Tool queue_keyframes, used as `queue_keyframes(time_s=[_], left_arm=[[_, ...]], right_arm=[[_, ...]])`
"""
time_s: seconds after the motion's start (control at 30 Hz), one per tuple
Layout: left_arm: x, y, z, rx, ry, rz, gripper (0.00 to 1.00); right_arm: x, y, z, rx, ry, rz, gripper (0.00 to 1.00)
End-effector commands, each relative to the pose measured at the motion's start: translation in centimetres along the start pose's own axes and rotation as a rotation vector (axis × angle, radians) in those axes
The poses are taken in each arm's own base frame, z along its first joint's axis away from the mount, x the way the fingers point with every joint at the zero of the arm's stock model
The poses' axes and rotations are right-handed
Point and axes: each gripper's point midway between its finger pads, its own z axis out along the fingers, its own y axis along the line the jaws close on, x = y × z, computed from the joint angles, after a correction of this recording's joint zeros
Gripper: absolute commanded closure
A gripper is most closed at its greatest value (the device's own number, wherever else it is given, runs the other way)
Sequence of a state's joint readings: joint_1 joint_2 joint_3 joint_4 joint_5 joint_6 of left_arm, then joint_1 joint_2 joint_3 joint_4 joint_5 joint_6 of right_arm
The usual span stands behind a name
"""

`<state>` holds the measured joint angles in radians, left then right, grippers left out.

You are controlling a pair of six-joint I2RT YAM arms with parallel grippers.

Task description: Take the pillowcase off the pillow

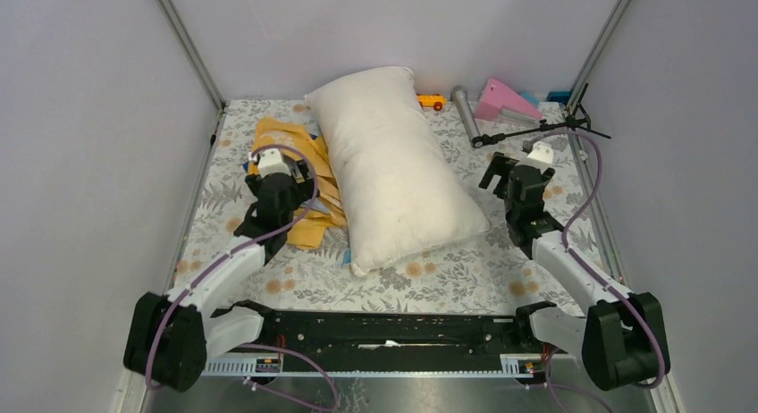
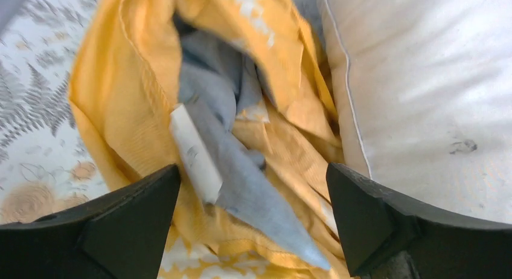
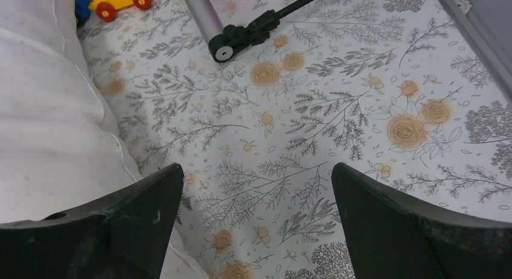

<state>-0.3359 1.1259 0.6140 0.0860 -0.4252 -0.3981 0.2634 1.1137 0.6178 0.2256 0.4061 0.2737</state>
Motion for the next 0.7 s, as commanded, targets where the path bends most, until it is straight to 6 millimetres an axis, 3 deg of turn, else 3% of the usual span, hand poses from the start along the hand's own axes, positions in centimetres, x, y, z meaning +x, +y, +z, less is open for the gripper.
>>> queue_keyframes(time_s=[0.0, 0.1, 0.23, 0.43, 0.57, 0.67], left_arm=[[-6.0, 0.4, -1.7, 0.045, -0.347, 0.017, 0.01], [-4.2, 0.4, -1.5, 0.08, -0.333, 0.075, 0.02], [-3.0, 1.2, -1.4, 0.052, -0.325, 0.099, 0.01], [-1.1, 3.7, -1.3, -0.006, -0.437, 0.132, 0.01], [0.2, 4.4, 0.1, -0.058, -0.395, 0.158, 0.01], [1.0, 4.8, 1.2, -0.088, -0.374, 0.175, 0.01]], right_arm=[[0.0, 0.7, 0.4, -0.112, -0.135, 0.003, 0.0], [1.1, 0.6, 0.6, -0.159, -0.204, -0.106, 0.0], [2.4, -1.1, 1.4, -0.087, -0.187, -0.209, 0.0], [3.6, -2.7, 2.6, -0.01, -0.207, -0.302, 0.0], [5.9, -4.8, 3.4, 0.087, -0.203, -0.282, 0.0], [5.3, -6.2, 3.1, 0.158, -0.261, -0.23, 0.0]])
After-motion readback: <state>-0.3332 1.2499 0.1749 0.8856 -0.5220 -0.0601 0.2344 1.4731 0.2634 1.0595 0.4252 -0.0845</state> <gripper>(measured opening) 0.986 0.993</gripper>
